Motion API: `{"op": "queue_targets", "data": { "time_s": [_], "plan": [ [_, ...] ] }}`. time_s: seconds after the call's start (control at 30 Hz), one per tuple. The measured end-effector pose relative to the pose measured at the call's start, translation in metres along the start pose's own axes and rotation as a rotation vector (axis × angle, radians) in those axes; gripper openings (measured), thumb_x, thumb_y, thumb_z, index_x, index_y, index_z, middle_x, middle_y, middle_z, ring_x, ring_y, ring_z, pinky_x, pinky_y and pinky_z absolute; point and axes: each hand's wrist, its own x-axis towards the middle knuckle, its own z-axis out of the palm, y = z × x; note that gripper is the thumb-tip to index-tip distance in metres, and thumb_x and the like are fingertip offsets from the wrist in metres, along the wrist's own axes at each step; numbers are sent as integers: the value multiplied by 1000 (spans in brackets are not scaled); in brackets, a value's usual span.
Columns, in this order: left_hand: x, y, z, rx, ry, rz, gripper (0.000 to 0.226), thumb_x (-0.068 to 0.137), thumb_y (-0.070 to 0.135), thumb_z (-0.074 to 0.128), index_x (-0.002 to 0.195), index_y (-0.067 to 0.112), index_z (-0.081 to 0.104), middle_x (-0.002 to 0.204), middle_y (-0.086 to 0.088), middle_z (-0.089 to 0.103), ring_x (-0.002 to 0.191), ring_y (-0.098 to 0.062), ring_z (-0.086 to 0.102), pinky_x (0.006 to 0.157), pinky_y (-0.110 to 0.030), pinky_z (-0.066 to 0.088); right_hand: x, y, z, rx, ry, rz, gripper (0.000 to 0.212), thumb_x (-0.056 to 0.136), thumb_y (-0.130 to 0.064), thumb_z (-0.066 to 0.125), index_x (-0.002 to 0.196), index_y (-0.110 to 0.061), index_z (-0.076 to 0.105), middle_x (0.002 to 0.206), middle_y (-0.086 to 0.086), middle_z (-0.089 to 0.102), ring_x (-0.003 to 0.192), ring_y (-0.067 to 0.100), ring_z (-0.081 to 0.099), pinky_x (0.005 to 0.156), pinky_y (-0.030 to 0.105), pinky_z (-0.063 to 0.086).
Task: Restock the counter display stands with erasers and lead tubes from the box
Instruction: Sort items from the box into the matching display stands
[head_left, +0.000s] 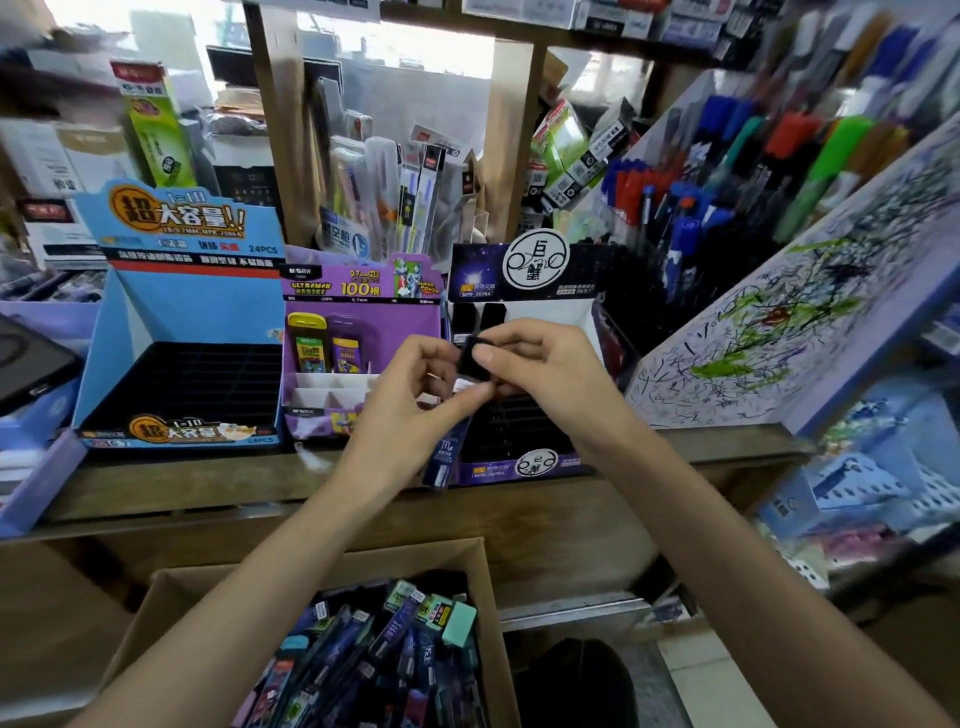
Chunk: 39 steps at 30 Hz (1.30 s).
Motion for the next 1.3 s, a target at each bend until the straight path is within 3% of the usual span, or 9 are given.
{"op": "queue_targets", "data": {
  "time_s": [0.1, 0.17, 0.27, 0.43, 0.6, 0.77, 1.07, 1.2, 1.3],
  "plan": [
    [9, -11, -7, 353, -2, 83, 30, 80, 33, 69, 102, 22, 52, 100, 3, 55, 94, -11, 52, 78, -23, 43, 16, -4, -36, -28, 132, -27, 9, 87, -8, 63, 91, -15, 66, 80, 2, 66, 68, 4, 61, 62, 19, 50],
    [14, -23, -16, 685, 6, 124, 43, 82, 37, 67, 115, 11, 54, 112, -5, 51, 106, -20, 47, 87, -30, 42, 29, -3, -61, -107, 237, -55, 9, 87, -10, 64, 93, -16, 66, 84, 3, 67, 73, 7, 61, 65, 22, 50],
    [19, -40, -24, 911, -7, 101, 55, 82, 40, 66, 121, 4, 52, 117, -14, 52, 108, -31, 47, 90, -40, 40, 46, 8, -77, -275, 273, -88, 9, 88, -7, 63, 94, -13, 65, 81, 3, 63, 74, 12, 58, 67, 24, 51],
    [11, -56, -19, 829, -70, 41, 42, 86, 39, 63, 116, 9, 59, 112, -10, 57, 107, -30, 52, 88, -41, 39, 62, 31, -65, -370, 130, -114, 15, 88, -4, 61, 103, -4, 65, 83, -3, 60, 75, 7, 57, 69, 16, 49],
    [7, -60, -18, 839, -52, 54, 47, 83, 52, 46, 106, 15, 65, 106, -3, 62, 105, -26, 53, 83, -34, 32, 66, 41, -63, -416, 34, -129, 16, 88, -8, 63, 104, -10, 66, 83, -7, 62, 74, 6, 60, 72, 13, 48],
    [7, -63, -18, 867, -36, 79, 46, 83, 49, 47, 105, 14, 66, 107, -2, 62, 105, -26, 53, 82, -29, 27, 73, 48, -57, -397, 114, -81, 17, 87, -12, 65, 104, -9, 68, 84, -3, 64, 81, 19, 63, 75, 27, 54],
    [5, -62, -23, 848, -86, 92, 38, 90, 39, 52, 113, 11, 63, 115, -5, 61, 110, -27, 51, 89, -35, 32, 80, 57, -38, -452, 278, -13, 33, 83, -18, 71, 109, 2, 67, 85, 4, 67, 68, 7, 61, 69, 18, 54],
    [-7, -51, -32, 794, -79, 203, 28, 90, 19, 61, 113, 4, 62, 118, -11, 60, 116, -30, 51, 96, -42, 39, 70, 47, -36, -656, 226, 18, 26, 87, -26, 66, 90, -1, 72, 83, 14, 71, 74, 23, 65, 73, 34, 53],
    [-35, -42, -48, 737, -79, 214, 29, 91, 28, 51, 109, 8, 63, 110, -5, 60, 106, -21, 54, 89, -37, 44, 49, 37, -39, -780, 187, 20, 25, 90, -29, 61, 95, -6, 72, 91, 5, 71, 82, 14, 62, 79, 27, 49]
  ]
}}
